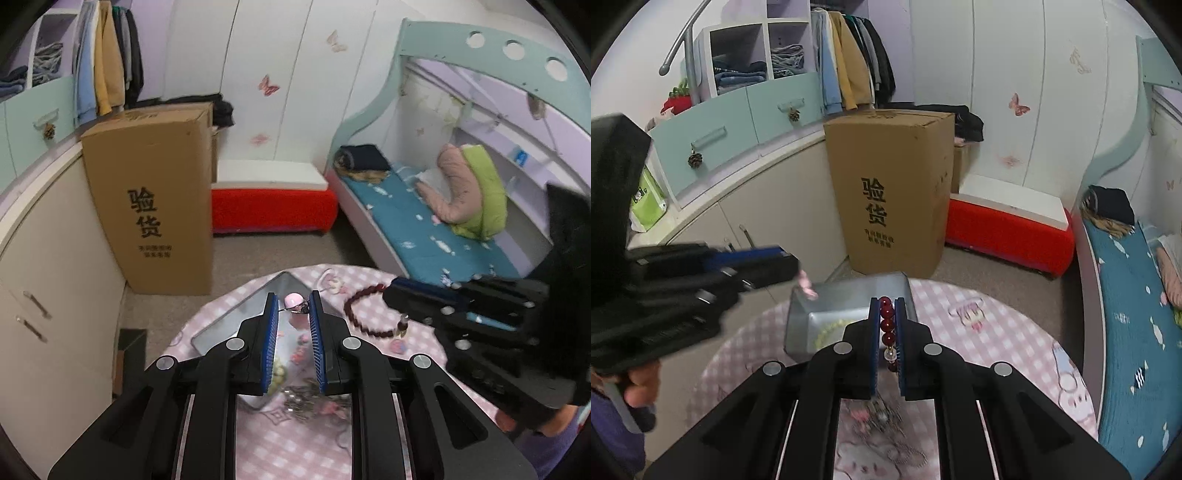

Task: Organize jewelry
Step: 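Grasp the red bead bracelet with the right tool while the left tool carries the charm, then lower the red bracelet into the grey box with the right tool while the left tool releases the charm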

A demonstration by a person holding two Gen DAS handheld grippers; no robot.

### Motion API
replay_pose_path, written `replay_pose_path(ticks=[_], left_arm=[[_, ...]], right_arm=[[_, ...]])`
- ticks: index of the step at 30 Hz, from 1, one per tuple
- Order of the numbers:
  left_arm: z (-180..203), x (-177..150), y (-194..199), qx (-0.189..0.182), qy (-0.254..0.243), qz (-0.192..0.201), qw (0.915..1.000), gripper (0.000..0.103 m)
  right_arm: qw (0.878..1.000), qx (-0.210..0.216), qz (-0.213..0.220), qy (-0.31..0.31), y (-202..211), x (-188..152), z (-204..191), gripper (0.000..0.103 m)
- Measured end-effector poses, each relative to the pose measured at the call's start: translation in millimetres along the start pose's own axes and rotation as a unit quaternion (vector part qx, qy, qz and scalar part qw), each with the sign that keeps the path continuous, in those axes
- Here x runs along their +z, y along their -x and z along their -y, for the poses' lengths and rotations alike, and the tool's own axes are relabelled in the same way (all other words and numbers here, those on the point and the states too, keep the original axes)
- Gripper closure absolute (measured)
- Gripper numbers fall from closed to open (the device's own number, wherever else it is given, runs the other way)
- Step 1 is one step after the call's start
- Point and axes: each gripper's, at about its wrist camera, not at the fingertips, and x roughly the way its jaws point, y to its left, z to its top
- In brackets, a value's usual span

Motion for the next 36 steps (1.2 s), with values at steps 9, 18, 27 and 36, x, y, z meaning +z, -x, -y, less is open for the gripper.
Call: replay_pose_path(ticks=[9, 18, 27, 36], left_arm=[[-25.2, -14.5, -47.3, 0.027, 0.009, -0.051, 0.9983, 0.085], [-35.7, -25.2, -68.1, 0.041, 0.016, -0.069, 0.9967, 0.083], [-37.6, -30.2, -76.0, 0.052, 0.020, -0.080, 0.9953, 0.067], [-45.9, -32.0, -67.1, 0.065, 0.039, -0.071, 0.9946, 0.045]], right_arm=[[0.999, 0.017, -0.032, -0.016, -49.4, 12.2, -9.0, 0.096], [0.997, 0.017, -0.072, -0.022, -88.7, 0.9, -13.5, 0.095], [0.995, 0.016, -0.091, -0.028, -98.8, -8.1, -11.0, 0.095], [0.993, 0.005, -0.111, -0.040, -111.1, -12.6, -3.8, 0.092]])
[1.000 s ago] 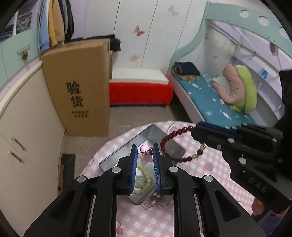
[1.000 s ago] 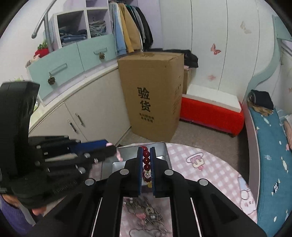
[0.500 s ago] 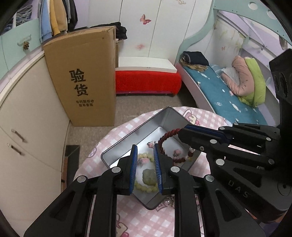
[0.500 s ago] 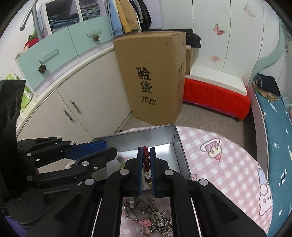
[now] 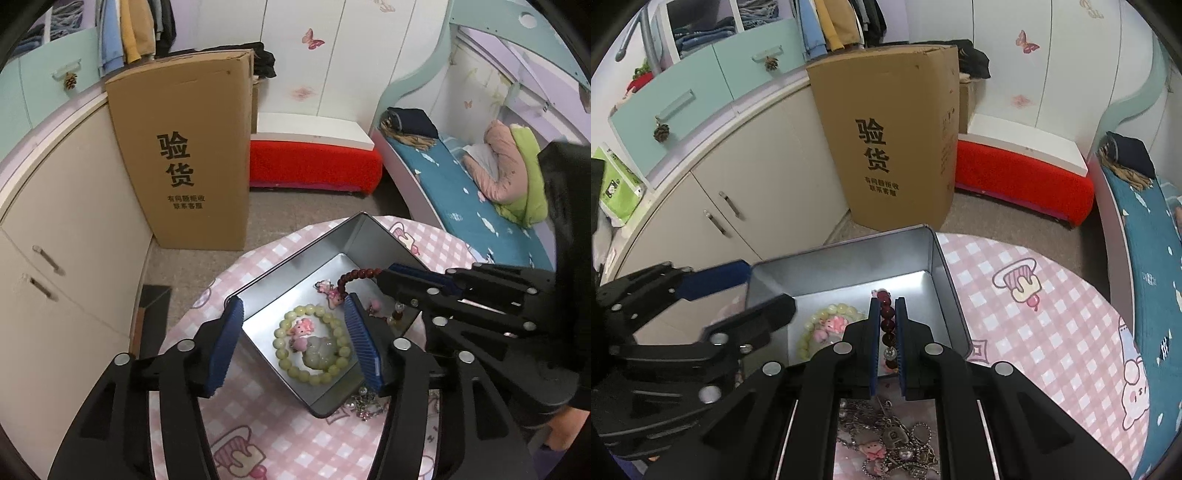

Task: Organize jewelry
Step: 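Lower the red bracelet into the grey box with the right tool while the left tool releases the charm, then move both tools back to the silver jewelry pile beside the box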

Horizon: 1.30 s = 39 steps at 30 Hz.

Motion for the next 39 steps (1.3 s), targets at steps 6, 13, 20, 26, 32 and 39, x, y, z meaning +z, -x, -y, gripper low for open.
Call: replay_pose_path(ticks=[6, 13, 20, 26, 32, 39], left_arm=[[2.4, -3.2, 10.7, -0.002, 0.008, 0.011, 0.9999, 0.044], [12.0, -11.7, 38.9, -0.015, 0.006, 0.038, 0.9991, 0.044], [38.5, -48.9, 66.8, -0.011, -0.010, 0.068, 0.9976, 0.038], [51.9, -86.3, 65.4, -0.007, 0.000, 0.065, 0.9979, 0.038], [56.2, -116.2, 36.0, -0.005, 0.019, 0.026, 0.9995, 0.038], [59.6, -124.8, 5.8, 0.013, 0.047, 0.020, 0.9986, 0.038]], right_arm=[[1.000, -0.001, 0.002, -0.010, 5.1, -4.7, 3.4, 0.078], [0.999, -0.002, 0.033, -0.015, 40.7, -14.1, 12.8, 0.066], [0.998, -0.013, 0.056, -0.024, 79.5, -54.9, 37.2, 0.063], [0.999, -0.024, 0.030, -0.028, 72.5, -105.1, 53.2, 0.061], [0.999, -0.009, 0.003, -0.047, 46.8, -136.3, 59.9, 0.061], [0.998, 0.006, 0.005, -0.062, 45.2, -154.5, 67.9, 0.061]])
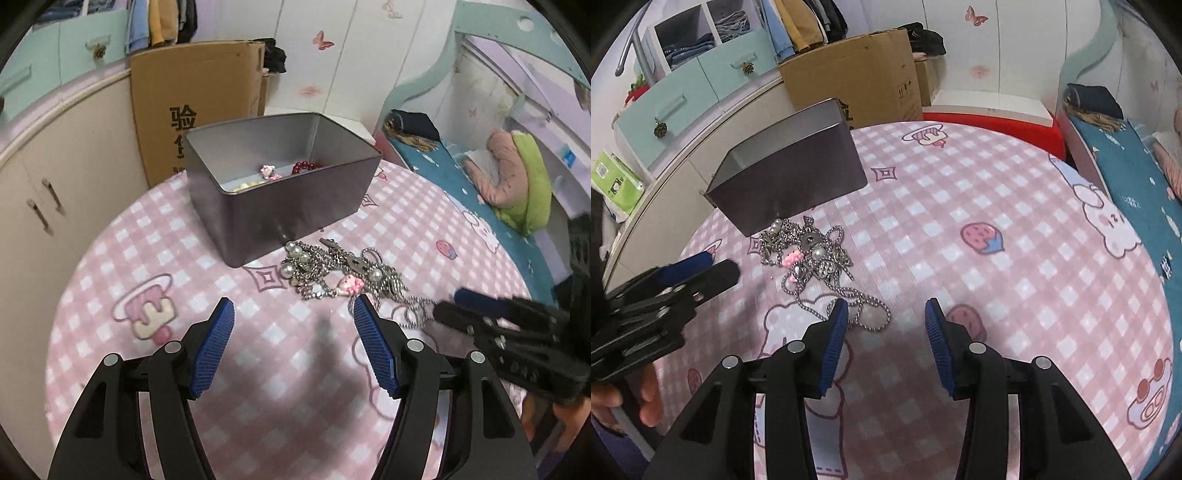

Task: Organize jewelry
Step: 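Move both tools back to the silver jewelry pile beside the box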

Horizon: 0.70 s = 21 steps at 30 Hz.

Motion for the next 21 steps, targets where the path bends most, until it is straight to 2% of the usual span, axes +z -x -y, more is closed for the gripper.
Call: replay_pose_path(ticks=[4, 11, 15, 16, 18, 19, 21], left_arm=[[1.9, 5.5, -17.9, 0.014, 0.004, -0.011, 0.9998, 0.038], [-1.7, 13.6, -27.6, 0.021, 0.018, -0.007, 0.9996, 0.039], [2.4, 15.0, -30.9, 0.046, -0.013, -0.001, 0.9989, 0.062], [2.3, 14.7, -31.3, 0.050, -0.019, 0.000, 0.9986, 0.064], [2.0, 15.4, -31.6, 0.052, -0.026, 0.000, 0.9983, 0.078], [1.5, 14.5, -31.4, 0.054, -0.032, 0.001, 0.9980, 0.080], [-1.4, 13.5, -30.0, 0.052, -0.035, 0.002, 0.9980, 0.091]], right_arm=[[1.000, 0.010, 0.000, 0.002, 0.4, -2.8, 0.2, 0.061], [1.000, 0.028, -0.002, 0.009, -2.6, -1.1, -4.2, 0.060], [0.999, 0.033, -0.002, 0.010, -4.6, 0.8, -5.7, 0.060], [0.999, 0.033, -0.002, 0.010, -5.0, 1.7, -5.8, 0.060], [0.999, 0.031, -0.004, 0.010, -6.8, 3.0, -5.9, 0.060], [0.999, 0.032, -0.003, 0.008, -6.9, 3.2, -5.7, 0.060], [0.999, 0.033, -0.002, 0.008, -6.4, 3.8, -6.1, 0.060]])
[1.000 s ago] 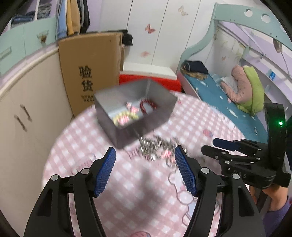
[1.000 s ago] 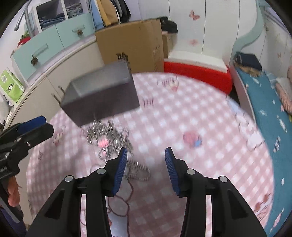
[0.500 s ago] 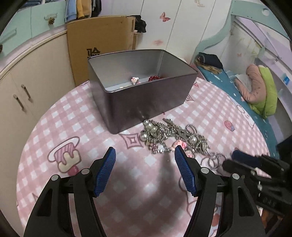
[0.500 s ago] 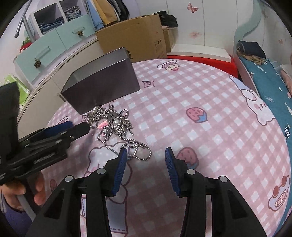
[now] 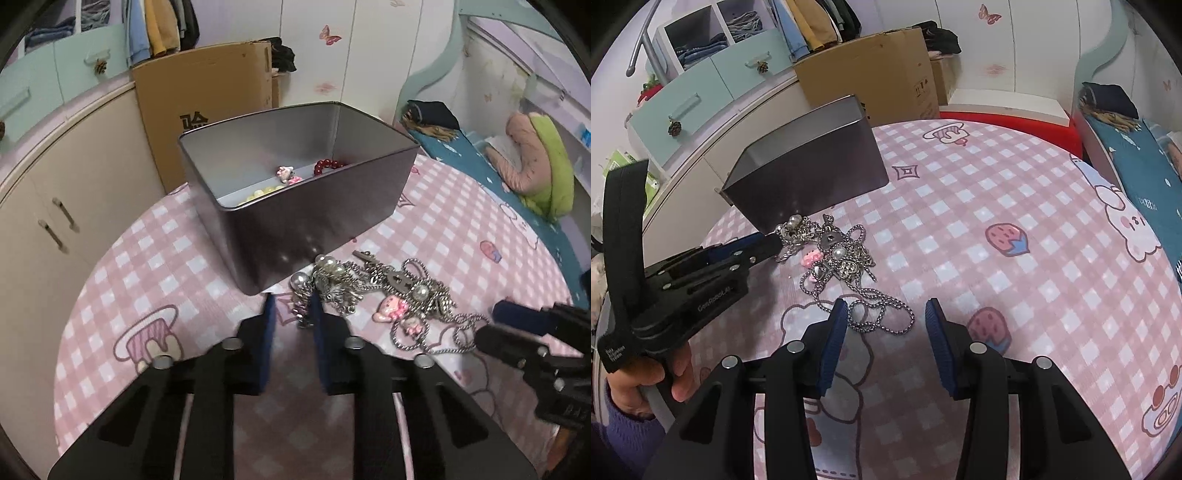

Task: Organize jewelry
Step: 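Move both tools back to the silver jewelry pile beside the box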

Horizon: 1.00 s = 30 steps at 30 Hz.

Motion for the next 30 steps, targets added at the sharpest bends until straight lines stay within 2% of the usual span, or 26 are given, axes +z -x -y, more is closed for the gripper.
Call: replay_pose_path(ticks=[6, 14, 18, 26, 30], left_arm=[[-28.3, -10.0, 14.2, -0.053, 0.027, -0.020, 0.9980, 0.096], [-49.4, -25.9, 39.5, -0.081, 0.040, -0.021, 0.9957, 0.099], [-54.9, -28.2, 50.3, -0.089, 0.042, -0.018, 0.9950, 0.098], [-49.0, -17.6, 38.8, -0.109, 0.047, -0.023, 0.9927, 0.095], [-45.0, -12.6, 28.0, -0.094, 0.044, -0.027, 0.9942, 0.095]], right_arm=[[1.000, -0.002, 0.004, 0.008, 2.5, 1.5, -4.9, 0.060], [0.999, -0.011, -0.002, 0.030, -5.4, 1.3, -20.9, 0.060], [0.999, -0.022, 0.000, 0.039, -8.2, 1.9, -25.3, 0.060], [0.998, -0.039, 0.014, 0.040, -15.3, 13.4, -30.0, 0.060], [0.998, -0.036, 0.010, 0.044, -18.0, 15.4, -32.6, 0.060]])
